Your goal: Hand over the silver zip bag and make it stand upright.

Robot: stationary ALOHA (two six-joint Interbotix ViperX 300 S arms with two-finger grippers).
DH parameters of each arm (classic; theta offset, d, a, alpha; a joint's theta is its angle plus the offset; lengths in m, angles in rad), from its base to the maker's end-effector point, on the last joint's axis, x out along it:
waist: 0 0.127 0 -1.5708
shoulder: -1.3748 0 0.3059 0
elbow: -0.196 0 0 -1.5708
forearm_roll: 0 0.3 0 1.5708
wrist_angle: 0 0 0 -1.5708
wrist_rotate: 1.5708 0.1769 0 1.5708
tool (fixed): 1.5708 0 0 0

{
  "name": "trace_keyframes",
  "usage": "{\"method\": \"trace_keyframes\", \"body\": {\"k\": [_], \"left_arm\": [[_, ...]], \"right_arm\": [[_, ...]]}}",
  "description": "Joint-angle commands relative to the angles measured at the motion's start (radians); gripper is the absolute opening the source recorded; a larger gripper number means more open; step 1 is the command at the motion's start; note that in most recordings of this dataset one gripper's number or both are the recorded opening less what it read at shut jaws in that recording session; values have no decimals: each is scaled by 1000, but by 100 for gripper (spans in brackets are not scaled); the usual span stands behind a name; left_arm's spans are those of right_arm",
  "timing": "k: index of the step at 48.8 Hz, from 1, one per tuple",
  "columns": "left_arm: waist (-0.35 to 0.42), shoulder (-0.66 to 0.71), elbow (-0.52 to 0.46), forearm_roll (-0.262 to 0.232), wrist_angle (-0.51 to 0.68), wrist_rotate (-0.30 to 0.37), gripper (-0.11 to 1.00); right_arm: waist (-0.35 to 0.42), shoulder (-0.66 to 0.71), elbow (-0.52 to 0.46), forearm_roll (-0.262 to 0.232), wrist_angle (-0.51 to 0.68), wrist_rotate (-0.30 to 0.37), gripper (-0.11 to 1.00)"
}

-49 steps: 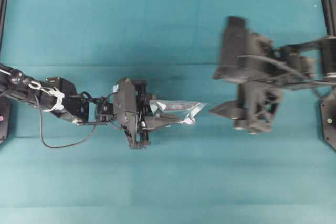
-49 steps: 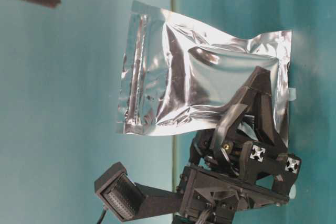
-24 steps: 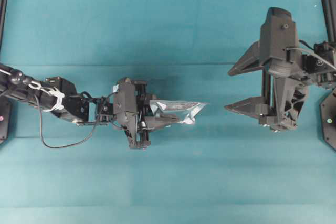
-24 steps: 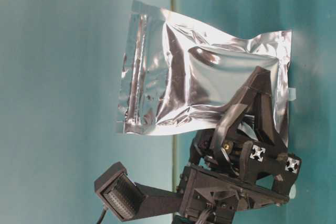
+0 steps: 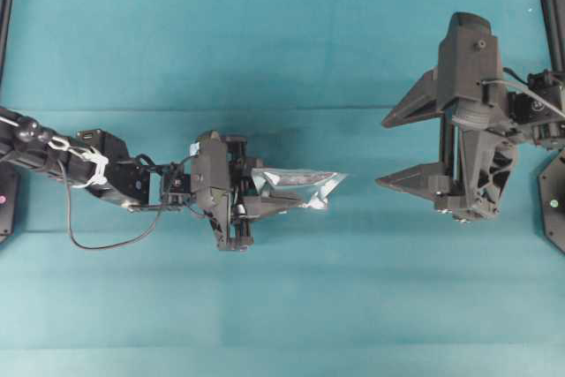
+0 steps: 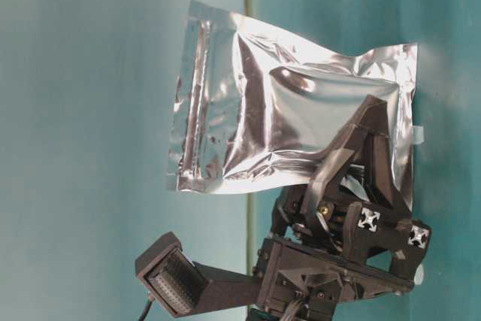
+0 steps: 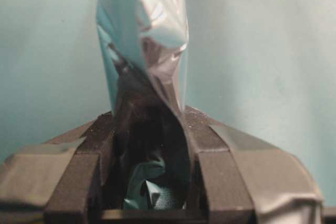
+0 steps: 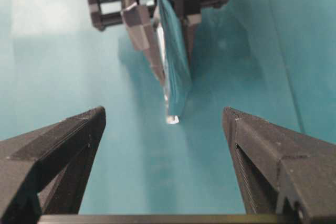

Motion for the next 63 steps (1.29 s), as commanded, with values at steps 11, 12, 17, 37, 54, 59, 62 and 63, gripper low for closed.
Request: {"method": "trace_keyframes", "body": {"k": [11,12,17,37,54,59,62,63], "left_arm": [[-5,-5,-3,2,-3,2,28],[-5,-3,-3,2,-3,2,28],[-5,-3,-3,2,-3,2,28],[-5,-5,-3,2,-3,2,28],[-5,-5,-3,2,-3,3,28],[-5,-5,-5,2,-3,2,28],[-5,-5,-5,2,-3,3,28],[-5,-5,-5,2,-3,2,28]], "right_arm": [[-2,-8,-6,3,-9,9,91],[0,-8,-5,3,-9,9,91],[0,-6,-5,5,-9,9,91],[0,-6,0,6,-12,9,91],[0,-6,0,8,-21,9,91],[0,-6,0,8,-25,9,91],[0,-6,2,8,-25,9,90],[2,-6,2,8,-25,9,90]]}}
